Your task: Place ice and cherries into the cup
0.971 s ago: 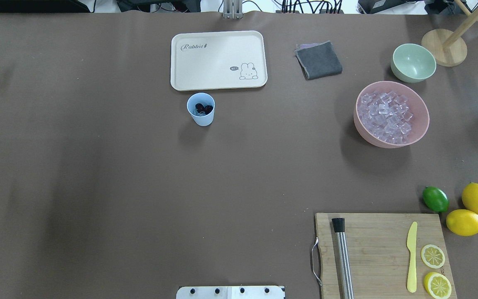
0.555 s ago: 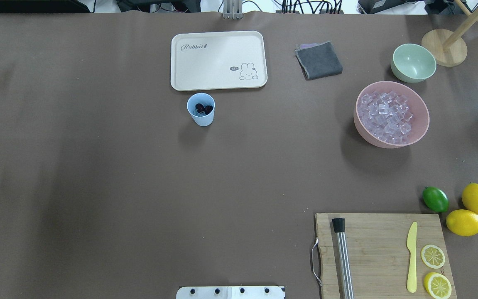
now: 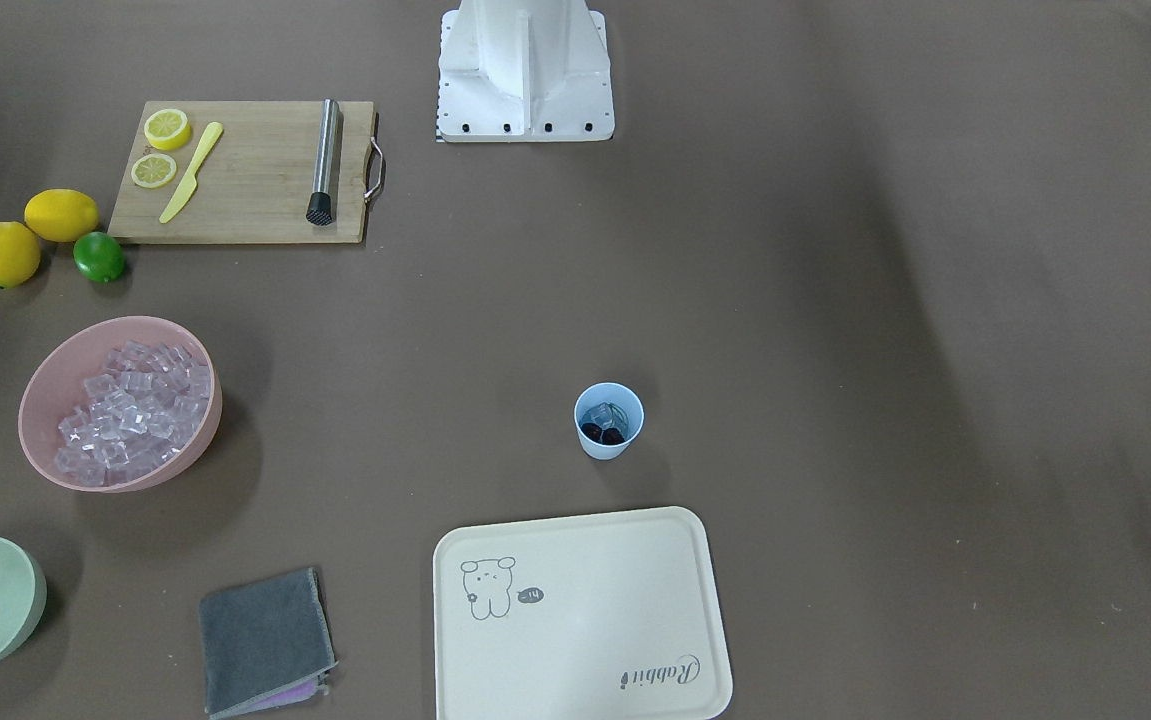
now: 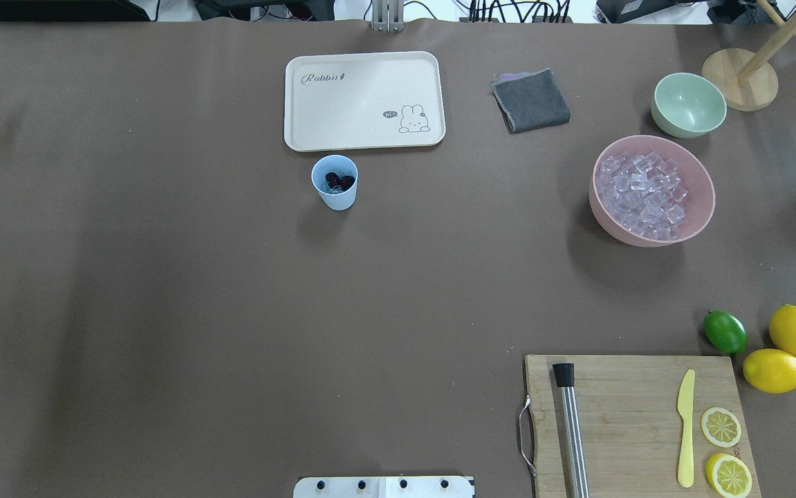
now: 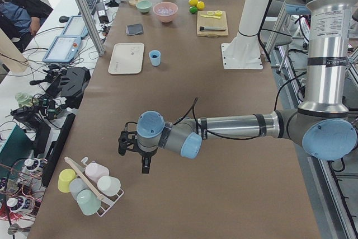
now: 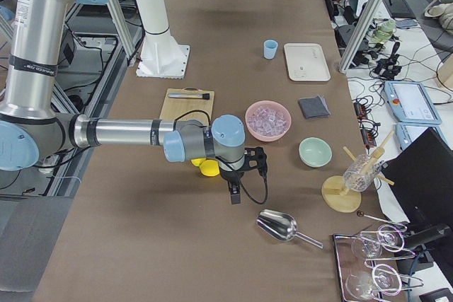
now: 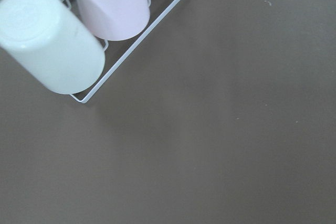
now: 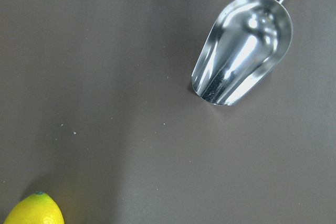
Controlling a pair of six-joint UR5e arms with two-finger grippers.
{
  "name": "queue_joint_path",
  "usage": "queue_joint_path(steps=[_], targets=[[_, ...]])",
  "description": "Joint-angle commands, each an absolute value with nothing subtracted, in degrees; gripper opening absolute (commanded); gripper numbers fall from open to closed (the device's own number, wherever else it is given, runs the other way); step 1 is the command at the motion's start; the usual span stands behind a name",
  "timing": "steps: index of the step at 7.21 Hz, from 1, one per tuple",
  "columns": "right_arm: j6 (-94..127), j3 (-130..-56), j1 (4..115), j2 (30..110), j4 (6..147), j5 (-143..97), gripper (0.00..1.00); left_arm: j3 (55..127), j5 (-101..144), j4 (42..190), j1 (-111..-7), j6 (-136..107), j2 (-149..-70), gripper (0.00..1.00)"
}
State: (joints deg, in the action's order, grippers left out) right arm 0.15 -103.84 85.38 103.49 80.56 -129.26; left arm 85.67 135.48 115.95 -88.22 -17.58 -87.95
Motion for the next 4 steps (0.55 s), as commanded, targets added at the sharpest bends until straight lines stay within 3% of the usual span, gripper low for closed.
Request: queue_joint_path(steps=[1, 4], targets=[[0.2, -103.7, 85.3, 103.4, 80.2, -129.2, 0.99, 86.6, 135.3, 120.4, -88.8, -17.1, -86.9, 0.98], [0.3, -103.8, 85.3, 103.4, 80.2, -129.2, 0.99, 87.8, 135.6, 122.2, -88.9, -17.8, -84.1, 0.98]])
